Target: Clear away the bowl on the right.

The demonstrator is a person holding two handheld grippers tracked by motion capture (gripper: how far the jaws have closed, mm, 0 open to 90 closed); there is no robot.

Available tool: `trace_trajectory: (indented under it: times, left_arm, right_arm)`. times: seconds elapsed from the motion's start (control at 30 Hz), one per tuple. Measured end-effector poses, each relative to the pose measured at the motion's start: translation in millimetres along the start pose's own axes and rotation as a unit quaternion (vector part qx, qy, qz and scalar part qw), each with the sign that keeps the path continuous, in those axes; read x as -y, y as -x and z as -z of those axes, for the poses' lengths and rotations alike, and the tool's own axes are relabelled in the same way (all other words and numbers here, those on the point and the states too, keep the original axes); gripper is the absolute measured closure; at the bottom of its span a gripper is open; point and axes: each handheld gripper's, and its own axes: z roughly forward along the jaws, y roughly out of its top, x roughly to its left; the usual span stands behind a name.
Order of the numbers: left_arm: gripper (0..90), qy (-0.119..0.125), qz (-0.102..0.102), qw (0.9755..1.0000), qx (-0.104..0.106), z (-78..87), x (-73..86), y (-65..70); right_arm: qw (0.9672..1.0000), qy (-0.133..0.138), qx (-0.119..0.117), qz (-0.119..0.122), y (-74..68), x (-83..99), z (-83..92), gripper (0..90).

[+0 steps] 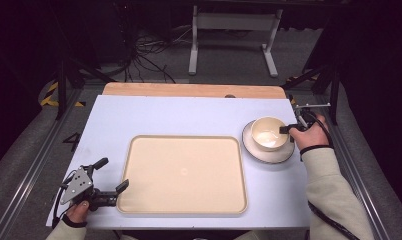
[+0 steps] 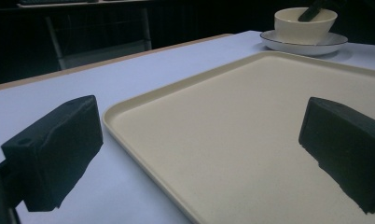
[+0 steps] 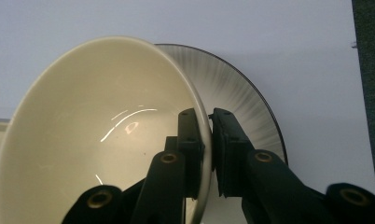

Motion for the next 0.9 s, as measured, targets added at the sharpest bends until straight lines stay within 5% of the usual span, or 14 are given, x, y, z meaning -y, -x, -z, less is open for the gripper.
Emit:
trace_trajectory:
  times: [0.9]
  left_arm:
    - [0.2, 0.000, 0.000, 1.0000, -0.001, -0.1, -0.1, -0.2]
  right_arm:
    - [0.9992, -0.014, -0.011, 0.037, -42.2, -12.9, 48.6, 81.1]
